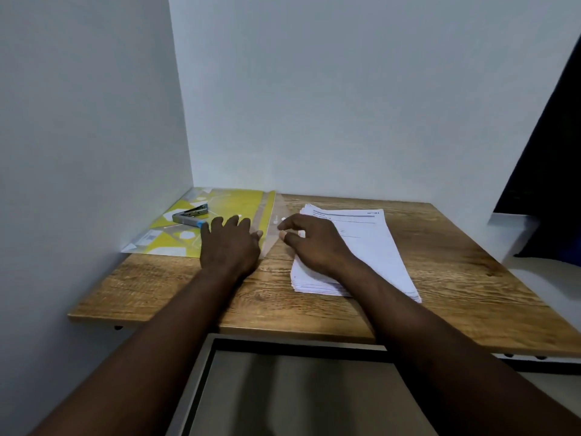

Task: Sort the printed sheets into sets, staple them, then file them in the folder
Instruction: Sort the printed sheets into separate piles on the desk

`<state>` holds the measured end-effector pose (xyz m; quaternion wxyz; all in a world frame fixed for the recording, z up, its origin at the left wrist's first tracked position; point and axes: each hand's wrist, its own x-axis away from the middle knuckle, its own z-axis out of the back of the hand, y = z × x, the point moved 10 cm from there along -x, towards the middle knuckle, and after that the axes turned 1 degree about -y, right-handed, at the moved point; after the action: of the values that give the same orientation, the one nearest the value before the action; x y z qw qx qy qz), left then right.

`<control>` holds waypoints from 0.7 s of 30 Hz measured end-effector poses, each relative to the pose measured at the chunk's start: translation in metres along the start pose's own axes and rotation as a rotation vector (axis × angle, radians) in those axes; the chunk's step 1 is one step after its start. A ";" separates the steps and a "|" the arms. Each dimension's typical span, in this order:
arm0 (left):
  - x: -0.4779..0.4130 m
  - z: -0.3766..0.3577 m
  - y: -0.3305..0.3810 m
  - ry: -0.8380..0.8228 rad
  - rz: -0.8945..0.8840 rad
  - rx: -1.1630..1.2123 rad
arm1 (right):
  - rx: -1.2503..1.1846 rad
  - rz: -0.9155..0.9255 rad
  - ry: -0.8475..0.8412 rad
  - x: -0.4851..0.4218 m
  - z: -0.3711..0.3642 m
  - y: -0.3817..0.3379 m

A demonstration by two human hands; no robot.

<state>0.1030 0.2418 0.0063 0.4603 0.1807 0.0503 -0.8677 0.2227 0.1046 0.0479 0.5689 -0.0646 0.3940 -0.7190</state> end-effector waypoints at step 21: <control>-0.004 0.017 0.041 0.002 -0.062 0.160 | 0.135 -0.185 0.232 0.028 0.104 0.136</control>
<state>0.1344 0.2173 0.0273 0.4174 0.2160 -0.0130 -0.8826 0.3738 0.0238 0.0214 0.4537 0.0214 0.4001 -0.7960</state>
